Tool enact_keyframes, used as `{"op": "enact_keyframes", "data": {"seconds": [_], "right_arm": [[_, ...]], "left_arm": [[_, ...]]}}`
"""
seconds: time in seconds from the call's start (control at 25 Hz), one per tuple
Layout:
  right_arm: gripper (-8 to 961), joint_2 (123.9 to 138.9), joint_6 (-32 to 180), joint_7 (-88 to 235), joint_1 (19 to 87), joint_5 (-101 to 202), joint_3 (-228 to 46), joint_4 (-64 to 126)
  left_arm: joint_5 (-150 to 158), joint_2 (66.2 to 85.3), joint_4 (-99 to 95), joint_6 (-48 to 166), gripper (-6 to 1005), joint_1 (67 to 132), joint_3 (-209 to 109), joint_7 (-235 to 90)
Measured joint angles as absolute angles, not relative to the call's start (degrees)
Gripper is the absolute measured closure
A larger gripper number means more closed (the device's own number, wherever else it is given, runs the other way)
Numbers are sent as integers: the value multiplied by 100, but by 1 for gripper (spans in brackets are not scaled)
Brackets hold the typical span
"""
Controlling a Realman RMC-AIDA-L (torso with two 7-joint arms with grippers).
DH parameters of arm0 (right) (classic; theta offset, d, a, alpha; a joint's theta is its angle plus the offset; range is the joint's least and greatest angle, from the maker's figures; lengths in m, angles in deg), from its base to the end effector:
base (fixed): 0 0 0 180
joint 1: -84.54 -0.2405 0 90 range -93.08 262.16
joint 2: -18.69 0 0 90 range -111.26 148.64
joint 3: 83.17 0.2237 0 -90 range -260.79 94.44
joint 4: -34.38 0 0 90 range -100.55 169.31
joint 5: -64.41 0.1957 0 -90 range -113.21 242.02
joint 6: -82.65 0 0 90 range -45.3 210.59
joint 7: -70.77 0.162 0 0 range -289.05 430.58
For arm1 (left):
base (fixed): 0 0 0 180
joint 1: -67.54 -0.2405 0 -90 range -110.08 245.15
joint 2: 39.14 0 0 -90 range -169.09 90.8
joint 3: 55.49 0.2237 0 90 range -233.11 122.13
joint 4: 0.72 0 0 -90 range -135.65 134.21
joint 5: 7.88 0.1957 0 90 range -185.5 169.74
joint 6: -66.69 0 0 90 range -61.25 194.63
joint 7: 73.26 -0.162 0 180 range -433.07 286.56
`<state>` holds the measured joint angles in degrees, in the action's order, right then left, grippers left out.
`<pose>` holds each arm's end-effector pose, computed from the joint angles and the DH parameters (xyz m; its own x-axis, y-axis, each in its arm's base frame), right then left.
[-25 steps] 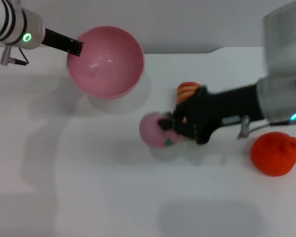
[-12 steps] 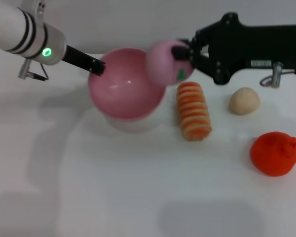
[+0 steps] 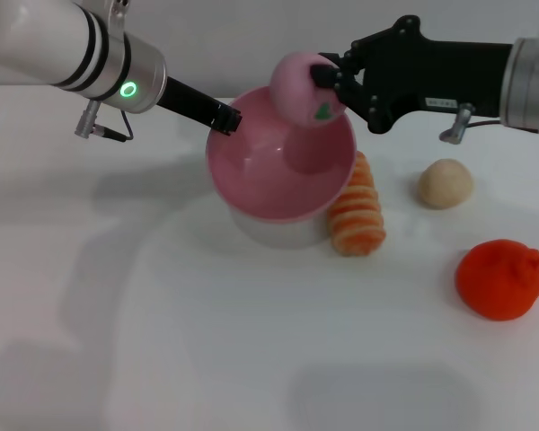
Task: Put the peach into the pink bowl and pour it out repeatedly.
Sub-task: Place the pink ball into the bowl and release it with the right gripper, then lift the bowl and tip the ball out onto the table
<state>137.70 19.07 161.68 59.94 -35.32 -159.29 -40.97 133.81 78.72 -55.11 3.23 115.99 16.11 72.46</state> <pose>0.0997 0.3534 0.0193 0.9203 0.0975 -0.3789 -0.1042 -0.8724 -0.4776 -0.1364 0.4137 -0.0132 0.7609 0.6348 0.1344 0.6101 -0.6294 -0.4813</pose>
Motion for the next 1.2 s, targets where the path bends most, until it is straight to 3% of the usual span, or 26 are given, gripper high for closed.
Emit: {"op": "enact_keyframes", "data": {"seconds": [0.4, 0.64, 0.88, 1.2], "right_arm": [[805, 13756, 2191, 16168, 5894, -3556, -15994, -3868], [567, 13752, 2207, 16155, 5924, -3550, -15941, -3876], [531, 13766, 2402, 15569, 6168, -2725, -15789, -3846], [510, 13753, 1056, 11677, 6852, 1815, -15586, -2261]], "left_arm": [[13295, 7872, -5578, 325, 953, 11634, 1692, 7247], [13291, 7881, -5555, 374, 953, 11659, 1702, 7250], [13292, 7881, -5531, 619, 954, 11631, 1780, 7171], [13291, 7899, -5528, 1508, 955, 11452, 2422, 6868]]}}
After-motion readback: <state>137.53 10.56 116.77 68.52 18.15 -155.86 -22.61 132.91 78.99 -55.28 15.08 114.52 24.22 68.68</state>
